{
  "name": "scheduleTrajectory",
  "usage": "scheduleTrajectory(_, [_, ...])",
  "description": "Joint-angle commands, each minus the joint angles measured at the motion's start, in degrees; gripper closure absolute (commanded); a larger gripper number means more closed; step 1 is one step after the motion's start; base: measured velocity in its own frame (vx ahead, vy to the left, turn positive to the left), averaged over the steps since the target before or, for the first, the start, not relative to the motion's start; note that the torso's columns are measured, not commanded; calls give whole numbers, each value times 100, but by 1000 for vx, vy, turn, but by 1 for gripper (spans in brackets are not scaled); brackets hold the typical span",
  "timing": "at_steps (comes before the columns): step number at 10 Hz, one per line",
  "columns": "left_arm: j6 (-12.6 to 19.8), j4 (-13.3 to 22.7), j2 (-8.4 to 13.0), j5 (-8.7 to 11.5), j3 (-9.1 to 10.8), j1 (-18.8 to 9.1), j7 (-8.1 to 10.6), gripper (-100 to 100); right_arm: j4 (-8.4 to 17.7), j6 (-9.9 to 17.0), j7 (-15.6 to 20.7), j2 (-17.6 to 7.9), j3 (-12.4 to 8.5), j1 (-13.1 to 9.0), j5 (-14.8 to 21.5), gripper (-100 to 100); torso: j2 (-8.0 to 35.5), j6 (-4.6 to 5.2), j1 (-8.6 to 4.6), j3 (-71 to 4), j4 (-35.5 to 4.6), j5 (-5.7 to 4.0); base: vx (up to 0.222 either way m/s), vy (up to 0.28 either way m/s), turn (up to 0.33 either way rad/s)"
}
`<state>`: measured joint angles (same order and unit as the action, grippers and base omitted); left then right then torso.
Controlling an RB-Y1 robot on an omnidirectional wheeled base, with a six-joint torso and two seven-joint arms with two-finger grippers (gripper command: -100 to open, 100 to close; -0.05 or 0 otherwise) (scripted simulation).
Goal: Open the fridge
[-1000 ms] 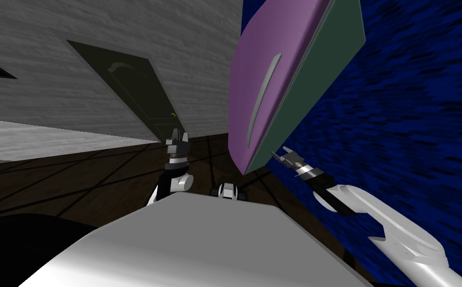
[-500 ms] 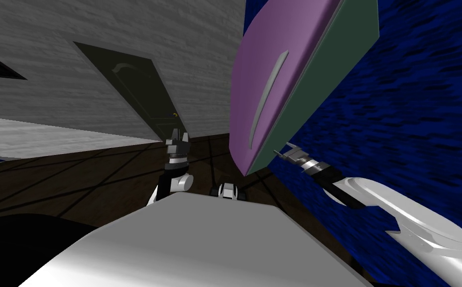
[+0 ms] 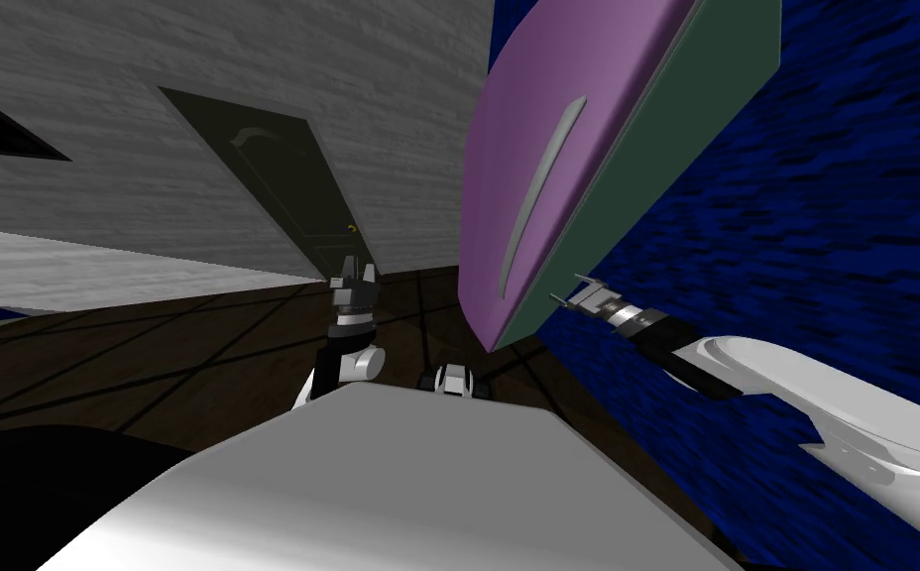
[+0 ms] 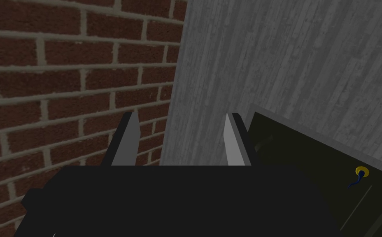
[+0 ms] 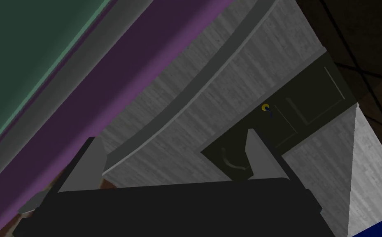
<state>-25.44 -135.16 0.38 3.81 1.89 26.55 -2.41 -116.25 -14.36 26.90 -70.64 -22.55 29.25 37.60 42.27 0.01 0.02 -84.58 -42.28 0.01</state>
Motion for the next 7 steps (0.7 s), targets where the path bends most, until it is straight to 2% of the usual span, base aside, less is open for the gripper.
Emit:
scheduleTrajectory(1, [0, 0, 0, 0, 0, 0, 0, 0, 109, 54, 202, -408, -178, 2, 202, -100, -2, -1, 1, -1, 0, 0, 29, 22, 22])
scheduleTrajectory(2, [0, 0, 0, 0, 0, 0, 0, 0, 224, 104, 371, -606, -311, -23, 376, -100, 0, 0, -1, 0, 0, 0, 30, 31, 45])
scheduleTrajectory(3, [0, 0, 0, 0, 0, 0, 0, 0, 224, 104, 371, -740, -311, -23, 376, -100, 1, -1, 1, 0, 0, 0, 30, 23, 24])
scheduleTrajectory(4, [0, 0, 0, 0, 0, 0, 0, 0, 343, 155, 536, -942, -441, -50, 546, -100, 3, 1, -2, 2, -1, -1, 38, 26, 35])
scheduleTrajectory(5, [0, 0, 0, 0, 0, 0, 0, 0, 343, 155, 536, -1067, -441, -50, 546, -100, 1, -1, -2, 1, 0, -1, 33, 21, 26])
scheduleTrajectory(6, [0, 0, 0, 0, 0, 0, 0, 0, 462, 205, 698, -1239, -568, -76, 711, -100, 2, 0, -3, 1, -1, -1, 37, 28, 39])
scheduleTrajectory(7, [0, 0, 0, 0, 0, 0, 0, 0, 462, 205, 698, -1386, -568, -76, 711, -100, 0, -2, 0, 0, 0, 0, 31, 22, 29])
